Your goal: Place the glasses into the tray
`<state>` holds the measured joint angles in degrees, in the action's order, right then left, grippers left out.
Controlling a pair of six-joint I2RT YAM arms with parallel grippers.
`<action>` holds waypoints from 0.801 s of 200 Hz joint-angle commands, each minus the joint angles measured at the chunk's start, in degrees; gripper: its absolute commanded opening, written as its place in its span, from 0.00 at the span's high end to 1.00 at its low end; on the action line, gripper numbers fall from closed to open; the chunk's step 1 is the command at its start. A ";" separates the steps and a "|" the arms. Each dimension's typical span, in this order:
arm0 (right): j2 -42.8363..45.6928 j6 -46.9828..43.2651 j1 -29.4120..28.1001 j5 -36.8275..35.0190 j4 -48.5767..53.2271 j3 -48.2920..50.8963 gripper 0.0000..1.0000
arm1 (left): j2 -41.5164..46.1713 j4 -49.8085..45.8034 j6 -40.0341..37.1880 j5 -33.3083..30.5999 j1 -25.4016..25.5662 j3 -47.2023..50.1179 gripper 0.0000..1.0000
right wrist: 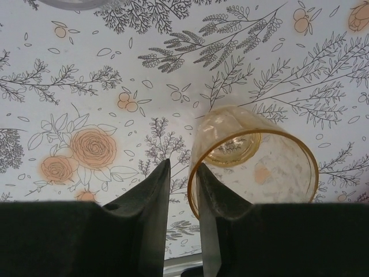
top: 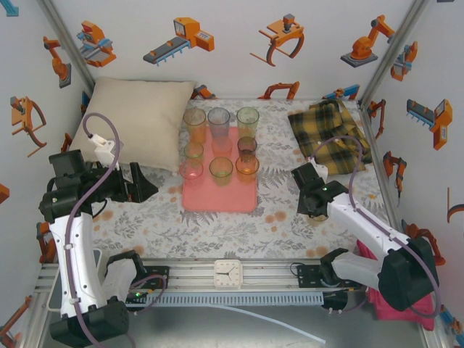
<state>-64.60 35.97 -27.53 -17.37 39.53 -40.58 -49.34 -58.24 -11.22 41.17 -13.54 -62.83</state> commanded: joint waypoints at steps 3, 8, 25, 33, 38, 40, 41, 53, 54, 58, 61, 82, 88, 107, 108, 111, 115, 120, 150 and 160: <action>0.20 -0.71 0.35 -0.22 -0.25 0.41 0.75 | 0.61 0.67 0.38 1.37 -0.28 0.48 0.03; 0.25 -0.65 0.29 -0.25 -0.24 0.41 0.75 | 0.60 0.66 0.39 1.42 -0.34 0.54 0.03; 0.11 -0.74 0.33 -0.31 -0.27 0.36 0.76 | 0.62 0.61 0.36 1.37 -0.33 0.58 0.03; -0.02 -0.78 0.36 -0.30 -0.24 0.41 0.76 | 0.67 0.64 0.37 1.39 -0.26 0.56 0.03; 0.02 -0.72 0.37 -0.28 -0.24 0.41 0.76 | 0.69 0.67 0.40 1.37 -0.26 0.51 0.03; 0.00 -0.72 0.35 -0.23 -0.26 0.41 0.76 | 0.66 0.67 0.41 1.37 -0.26 0.53 0.03; -0.04 -0.77 0.36 -0.22 -0.25 0.41 0.77 | 0.66 0.67 0.41 1.37 -0.26 0.57 0.03; -0.09 -0.80 0.37 -0.19 -0.19 0.41 0.78 | 0.64 0.62 0.40 1.42 -0.30 0.64 0.03; -0.13 -0.81 0.37 -0.16 -0.22 0.41 0.78 | 0.65 0.64 0.36 1.39 -0.28 0.62 0.03; -0.09 -0.87 0.37 -0.17 -0.17 0.41 0.79 | 0.72 0.67 0.40 1.39 -0.26 0.62 0.03; -0.13 -0.84 0.36 -0.16 -0.16 0.41 0.79 | 0.67 0.67 0.41 1.41 -0.26 0.68 0.03; 0.24 -0.93 0.37 -0.39 0.00 0.49 0.82 | 0.91 0.65 0.41 1.38 -0.32 0.67 0.03; 0.33 -0.96 0.36 -0.46 0.05 0.57 0.83 | 0.89 0.62 0.40 1.37 -0.40 0.69 0.03; 1.05 -1.06 0.32 -0.47 0.11 0.65 0.85 | 0.74 0.65 0.10 1.33 -0.37 0.59 0.03; 1.09 -1.11 0.35 -0.39 0.11 0.66 0.85 | 0.74 0.66 0.08 1.31 -0.36 0.51 0.03; 1.25 -1.08 0.36 -0.39 0.03 0.67 0.86 | 0.63 0.62 0.04 1.33 -0.38 0.45 0.03; 1.46 -1.07 0.35 -0.33 0.06 0.67 0.86 | 0.50 0.63 -0.07 1.31 -0.34 0.29 0.03; 1.69 -1.07 0.37 -0.22 0.05 0.72 0.87 | 0.34 0.67 -0.05 1.34 -0.35 0.07 0.03; 3.22 -1.62 0.35 0.22 0.52 0.55 0.91 | -0.24 0.63 0.26 1.43 -0.35 -0.58 0.03; 3.49 -1.75 0.30 0.45 0.55 0.67 0.92 | -0.22 0.67 0.24 1.42 -0.32 -0.44 0.03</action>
<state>-62.65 34.92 -27.53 -17.17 39.57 -40.34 -49.52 -58.22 -11.22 41.19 -13.54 -62.74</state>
